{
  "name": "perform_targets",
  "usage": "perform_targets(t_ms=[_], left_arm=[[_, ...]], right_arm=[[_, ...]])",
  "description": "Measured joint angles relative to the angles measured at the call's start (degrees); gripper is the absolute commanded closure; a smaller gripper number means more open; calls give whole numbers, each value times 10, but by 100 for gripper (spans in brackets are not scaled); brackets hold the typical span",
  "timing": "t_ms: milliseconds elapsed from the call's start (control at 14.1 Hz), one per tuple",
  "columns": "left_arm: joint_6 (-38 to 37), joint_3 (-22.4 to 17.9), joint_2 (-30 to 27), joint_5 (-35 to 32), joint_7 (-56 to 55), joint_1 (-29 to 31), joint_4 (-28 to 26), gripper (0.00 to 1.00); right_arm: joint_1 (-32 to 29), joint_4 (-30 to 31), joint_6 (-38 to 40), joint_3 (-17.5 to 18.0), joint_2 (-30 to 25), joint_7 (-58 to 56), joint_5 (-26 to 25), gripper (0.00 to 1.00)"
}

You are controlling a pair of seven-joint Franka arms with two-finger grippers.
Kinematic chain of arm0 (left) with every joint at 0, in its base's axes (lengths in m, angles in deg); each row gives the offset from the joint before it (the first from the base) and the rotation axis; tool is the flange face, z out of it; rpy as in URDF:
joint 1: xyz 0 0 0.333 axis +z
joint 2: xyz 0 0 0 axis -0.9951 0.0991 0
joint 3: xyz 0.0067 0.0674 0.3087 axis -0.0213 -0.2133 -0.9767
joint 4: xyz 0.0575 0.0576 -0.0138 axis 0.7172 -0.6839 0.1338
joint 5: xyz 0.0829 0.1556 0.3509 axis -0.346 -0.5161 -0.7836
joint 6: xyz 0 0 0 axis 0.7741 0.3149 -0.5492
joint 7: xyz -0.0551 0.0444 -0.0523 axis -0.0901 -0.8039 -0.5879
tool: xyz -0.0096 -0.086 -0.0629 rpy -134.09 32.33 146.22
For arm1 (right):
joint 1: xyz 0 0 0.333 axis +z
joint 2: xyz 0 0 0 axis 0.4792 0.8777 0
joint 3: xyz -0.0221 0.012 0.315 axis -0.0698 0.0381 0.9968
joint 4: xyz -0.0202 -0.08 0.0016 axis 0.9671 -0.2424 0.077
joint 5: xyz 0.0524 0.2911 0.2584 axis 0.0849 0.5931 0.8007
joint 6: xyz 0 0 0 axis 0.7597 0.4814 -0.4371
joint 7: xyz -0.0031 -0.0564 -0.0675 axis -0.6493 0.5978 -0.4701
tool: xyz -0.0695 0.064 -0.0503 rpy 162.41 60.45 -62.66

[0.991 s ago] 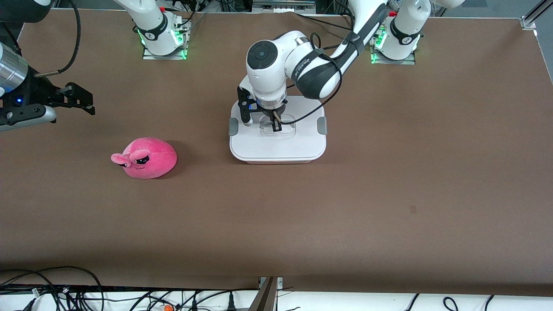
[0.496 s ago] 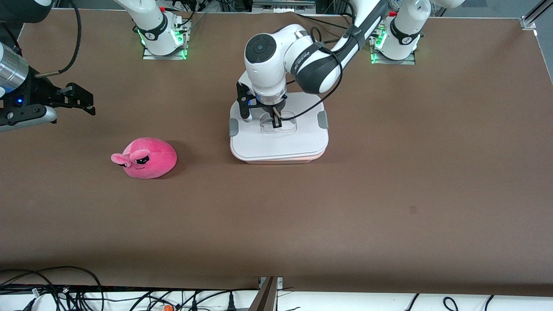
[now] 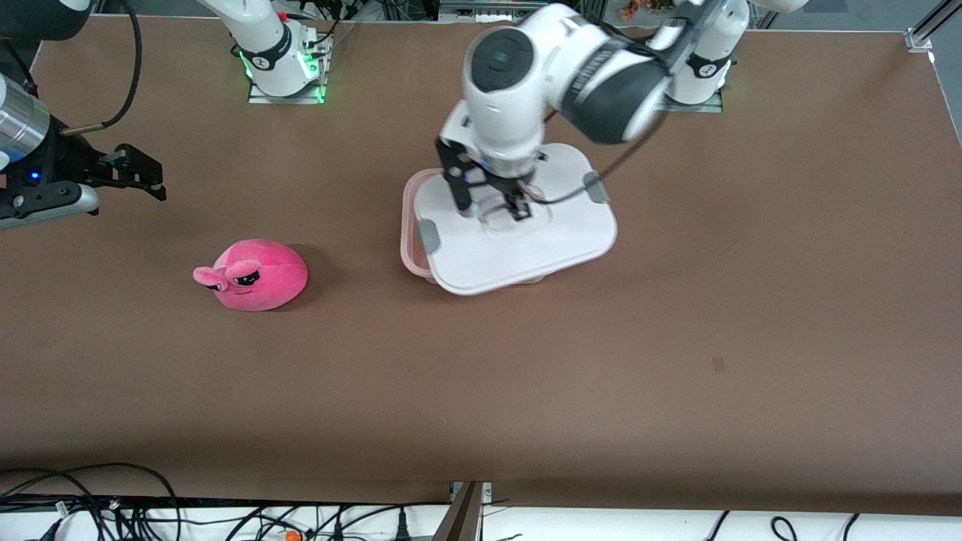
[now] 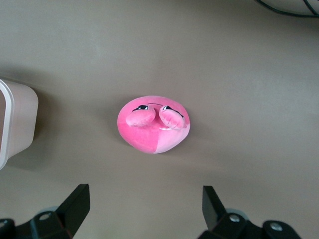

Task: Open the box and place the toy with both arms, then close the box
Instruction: 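Carry the lid aside with the left gripper while the right gripper reaches the toy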

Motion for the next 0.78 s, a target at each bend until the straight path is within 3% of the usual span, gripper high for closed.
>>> perform_targets(t_ms=[496,779], left_arm=[[-60,-4,-28,2,24,223,17,100],[-90,-3,-30,6,27,299,18,100]], right_arm=[[-1,0,-3,-1,5,-3,0,0],[-1,4,-3,-2,23,-4,0,0]])
